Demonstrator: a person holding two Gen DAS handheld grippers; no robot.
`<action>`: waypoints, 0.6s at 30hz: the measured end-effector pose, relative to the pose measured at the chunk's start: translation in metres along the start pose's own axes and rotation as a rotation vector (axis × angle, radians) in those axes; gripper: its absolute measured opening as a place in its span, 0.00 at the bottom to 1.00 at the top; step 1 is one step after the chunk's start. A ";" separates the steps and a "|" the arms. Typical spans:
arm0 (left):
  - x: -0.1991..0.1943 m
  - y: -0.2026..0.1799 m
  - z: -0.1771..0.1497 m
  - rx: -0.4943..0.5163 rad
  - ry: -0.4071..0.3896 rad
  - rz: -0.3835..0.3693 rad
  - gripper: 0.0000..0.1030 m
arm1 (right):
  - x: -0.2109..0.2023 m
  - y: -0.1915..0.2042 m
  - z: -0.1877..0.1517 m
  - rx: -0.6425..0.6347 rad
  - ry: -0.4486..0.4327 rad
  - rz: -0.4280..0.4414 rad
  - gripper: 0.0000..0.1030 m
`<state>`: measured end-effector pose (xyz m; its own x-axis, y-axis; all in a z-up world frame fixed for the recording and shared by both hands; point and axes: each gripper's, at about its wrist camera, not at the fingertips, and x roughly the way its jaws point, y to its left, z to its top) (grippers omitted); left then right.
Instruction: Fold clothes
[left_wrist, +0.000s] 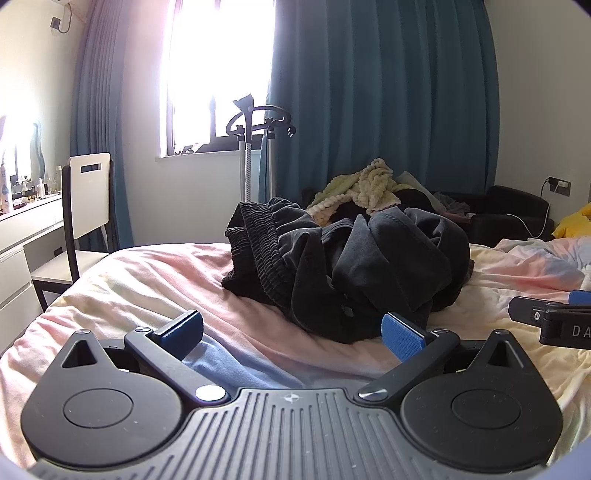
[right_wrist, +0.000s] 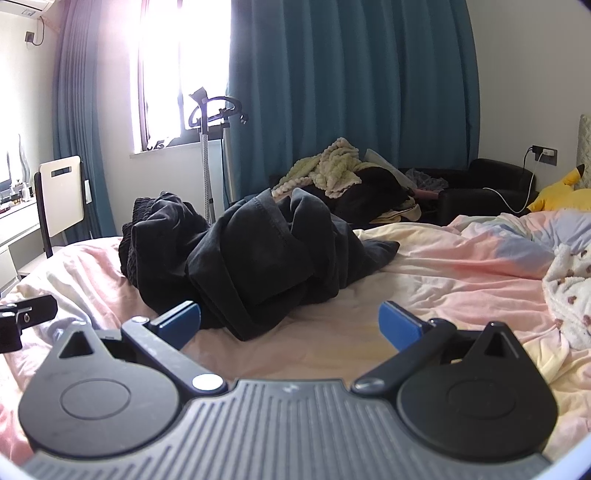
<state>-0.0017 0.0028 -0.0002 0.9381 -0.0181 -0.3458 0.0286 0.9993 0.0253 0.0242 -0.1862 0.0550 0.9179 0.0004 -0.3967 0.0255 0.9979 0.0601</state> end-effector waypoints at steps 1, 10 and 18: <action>0.000 0.000 0.000 -0.001 -0.001 -0.001 1.00 | 0.000 0.000 0.000 0.001 -0.001 0.000 1.00; 0.000 0.005 0.001 -0.039 0.002 -0.028 1.00 | 0.000 0.000 0.001 -0.001 0.000 0.002 1.00; 0.001 0.009 0.001 -0.059 0.007 -0.048 1.00 | 0.000 0.000 0.001 0.006 -0.002 0.005 1.00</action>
<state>-0.0004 0.0113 0.0010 0.9336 -0.0659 -0.3521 0.0528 0.9975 -0.0467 0.0249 -0.1858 0.0558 0.9186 0.0052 -0.3951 0.0235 0.9974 0.0677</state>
